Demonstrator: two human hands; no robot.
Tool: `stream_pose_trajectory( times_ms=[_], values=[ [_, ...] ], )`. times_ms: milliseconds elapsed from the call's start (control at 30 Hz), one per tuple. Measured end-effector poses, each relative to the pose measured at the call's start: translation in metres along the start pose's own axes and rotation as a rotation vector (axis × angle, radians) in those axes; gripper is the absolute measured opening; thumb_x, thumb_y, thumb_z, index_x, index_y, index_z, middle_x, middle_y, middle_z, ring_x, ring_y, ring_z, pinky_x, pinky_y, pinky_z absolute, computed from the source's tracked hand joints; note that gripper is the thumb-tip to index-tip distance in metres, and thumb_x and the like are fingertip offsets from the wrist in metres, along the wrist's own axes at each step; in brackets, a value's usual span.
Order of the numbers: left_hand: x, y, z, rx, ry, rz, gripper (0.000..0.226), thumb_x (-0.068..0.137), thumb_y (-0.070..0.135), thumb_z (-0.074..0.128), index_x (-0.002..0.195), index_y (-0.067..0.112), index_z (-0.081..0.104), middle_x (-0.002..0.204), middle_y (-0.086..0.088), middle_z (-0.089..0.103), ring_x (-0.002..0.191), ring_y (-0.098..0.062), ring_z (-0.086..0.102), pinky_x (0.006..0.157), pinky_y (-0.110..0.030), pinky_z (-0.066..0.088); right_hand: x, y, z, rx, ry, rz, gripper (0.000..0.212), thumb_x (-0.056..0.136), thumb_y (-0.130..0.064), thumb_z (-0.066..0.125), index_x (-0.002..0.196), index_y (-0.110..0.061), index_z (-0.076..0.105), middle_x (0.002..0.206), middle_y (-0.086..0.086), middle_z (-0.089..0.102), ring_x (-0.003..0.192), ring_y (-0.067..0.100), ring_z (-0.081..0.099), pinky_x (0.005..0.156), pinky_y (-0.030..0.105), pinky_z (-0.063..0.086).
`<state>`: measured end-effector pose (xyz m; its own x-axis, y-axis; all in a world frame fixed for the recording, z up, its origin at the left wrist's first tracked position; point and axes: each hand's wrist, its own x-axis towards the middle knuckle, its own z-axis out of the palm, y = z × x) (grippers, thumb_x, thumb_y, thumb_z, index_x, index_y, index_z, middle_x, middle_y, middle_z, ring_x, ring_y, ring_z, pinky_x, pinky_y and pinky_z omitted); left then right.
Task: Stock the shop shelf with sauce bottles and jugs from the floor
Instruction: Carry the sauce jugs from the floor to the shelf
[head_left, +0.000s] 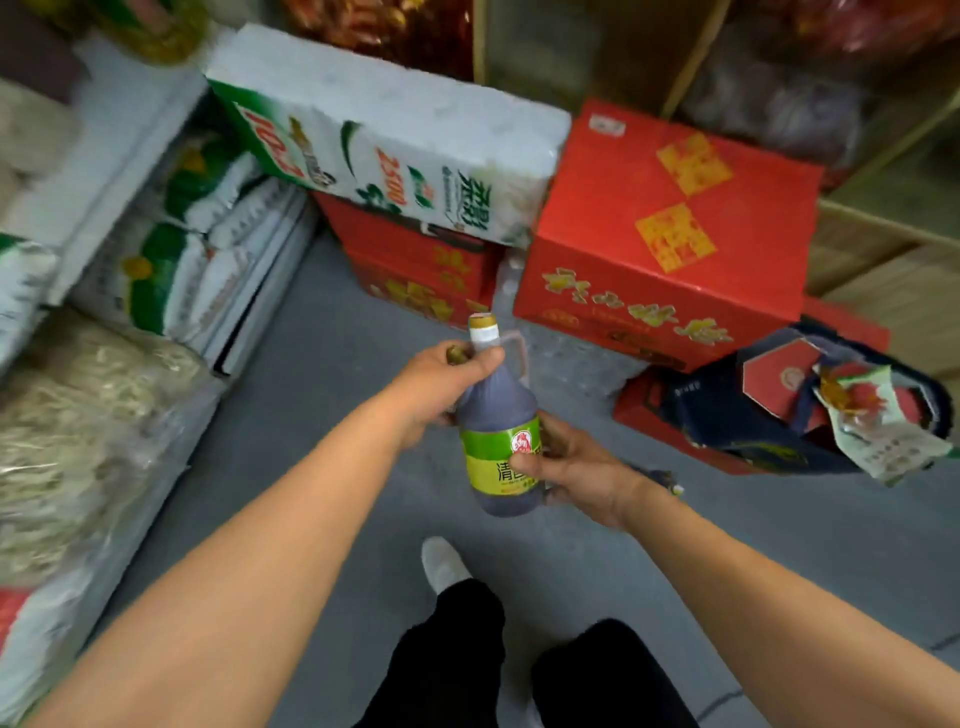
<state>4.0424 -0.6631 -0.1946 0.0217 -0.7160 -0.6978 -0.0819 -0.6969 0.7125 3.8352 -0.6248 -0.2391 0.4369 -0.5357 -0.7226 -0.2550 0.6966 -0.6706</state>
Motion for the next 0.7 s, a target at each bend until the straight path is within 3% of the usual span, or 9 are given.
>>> stream_pose_trajectory(
  times_ms=[100, 200, 400, 533, 600, 700],
  values=[
    [-0.011, 0.035, -0.051, -0.070, -0.009, -0.004, 0.032, 0.087, 0.043, 0.072, 0.114, 0.031, 0.059, 0.117, 0.007, 0.069, 0.106, -0.019, 0.064, 0.098, -0.049, 0.051, 0.014, -0.058, 0.041, -0.011, 0.000, -0.069, 0.059, 0.078, -0.035, 0.079, 0.131, -0.042, 0.054, 0.124, -0.005, 0.069, 0.102, 0.012, 0.069, 0.066, 0.027, 0.052],
    [-0.016, 0.070, -0.098, -0.099, 0.024, 0.013, 0.051, 0.086, 0.046, 0.073, 0.130, 0.030, 0.054, 0.127, 0.005, 0.066, 0.113, -0.023, 0.064, 0.100, -0.055, 0.049, 0.031, -0.115, 0.073, -0.040, -0.024, -0.129, 0.058, 0.077, -0.038, 0.076, 0.131, -0.042, 0.055, 0.122, -0.006, 0.070, 0.102, 0.011, 0.069, 0.075, 0.034, 0.054],
    [-0.008, 0.144, -0.190, -0.092, 0.063, 0.056, 0.059, 0.085, 0.037, 0.076, 0.136, 0.033, 0.046, 0.132, 0.005, 0.062, 0.117, -0.030, 0.060, 0.099, -0.061, 0.046, 0.078, -0.226, 0.113, -0.095, -0.097, -0.261, 0.046, 0.078, -0.036, 0.073, 0.121, -0.040, 0.059, 0.110, -0.014, 0.073, 0.096, 0.006, 0.071, 0.068, 0.030, 0.055],
    [-0.006, 0.195, -0.251, -0.130, 0.192, 0.129, 0.068, 0.081, 0.030, 0.081, 0.137, 0.032, 0.043, 0.131, 0.007, 0.061, 0.114, -0.022, 0.061, 0.087, -0.050, 0.053, 0.115, -0.306, 0.145, -0.164, -0.147, -0.331, 0.041, 0.084, -0.038, 0.073, 0.122, -0.041, 0.059, 0.113, -0.013, 0.073, 0.096, 0.005, 0.071, 0.063, 0.022, 0.052],
    [-0.009, 0.221, -0.282, -0.135, 0.235, 0.176, 0.060, 0.081, 0.027, 0.081, 0.130, 0.031, 0.046, 0.128, 0.007, 0.063, 0.112, -0.019, 0.062, 0.090, -0.050, 0.052, 0.131, -0.349, 0.166, -0.194, -0.183, -0.371, 0.043, 0.079, -0.040, 0.074, 0.120, -0.041, 0.060, 0.112, -0.012, 0.074, 0.096, 0.006, 0.071, 0.065, 0.025, 0.053],
    [-0.018, 0.257, -0.331, -0.128, 0.321, 0.235, 0.064, 0.079, 0.029, 0.082, 0.133, 0.027, 0.048, 0.129, 0.004, 0.063, 0.116, -0.023, 0.061, 0.095, -0.056, 0.050, 0.150, -0.410, 0.196, -0.249, -0.250, -0.435, 0.045, 0.082, -0.036, 0.073, 0.125, -0.038, 0.059, 0.116, -0.006, 0.073, 0.098, 0.013, 0.071, 0.064, 0.026, 0.055]
  ],
)
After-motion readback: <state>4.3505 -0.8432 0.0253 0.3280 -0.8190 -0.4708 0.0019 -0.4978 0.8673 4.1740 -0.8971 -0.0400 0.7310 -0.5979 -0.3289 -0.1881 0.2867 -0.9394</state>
